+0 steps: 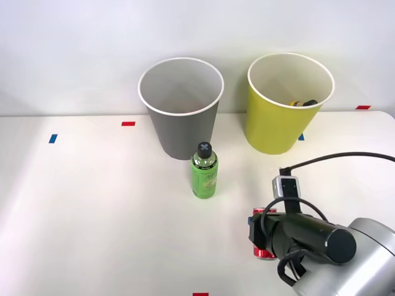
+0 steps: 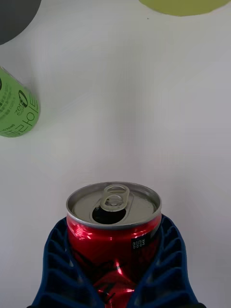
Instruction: Put cans in the gray bin, plastic bottles in the light green bin
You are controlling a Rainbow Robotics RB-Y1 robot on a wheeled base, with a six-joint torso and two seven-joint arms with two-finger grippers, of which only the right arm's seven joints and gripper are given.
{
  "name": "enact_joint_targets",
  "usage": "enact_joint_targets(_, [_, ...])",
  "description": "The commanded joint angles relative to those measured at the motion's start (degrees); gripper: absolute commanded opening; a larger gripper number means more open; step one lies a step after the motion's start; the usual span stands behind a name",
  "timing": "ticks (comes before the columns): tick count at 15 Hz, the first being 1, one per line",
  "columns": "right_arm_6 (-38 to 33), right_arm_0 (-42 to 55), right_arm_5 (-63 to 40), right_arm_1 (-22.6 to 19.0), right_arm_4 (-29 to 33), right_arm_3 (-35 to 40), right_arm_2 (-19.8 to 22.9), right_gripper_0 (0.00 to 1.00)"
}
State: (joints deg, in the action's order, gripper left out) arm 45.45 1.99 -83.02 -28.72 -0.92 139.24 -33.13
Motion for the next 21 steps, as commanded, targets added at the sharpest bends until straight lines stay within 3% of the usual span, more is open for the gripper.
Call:
enact_joint_targets(1, [0.51, 2.49, 2.87, -0.28, 5.06, 2.0, 0.96, 0.0])
enact_joint_targets(11, [0.6, 14.09, 39.69, 0.95, 20.26, 2.0, 7.99, 0.0])
enact_joint_targets(17, [-1.95, 13.3, 50.94, 3.85, 20.35, 1.91, 12.38, 0.0])
enact_joint_targets(21, [-9.24, 9.96, 57.01, 5.35, 20.35, 2.0, 14.14, 0.0])
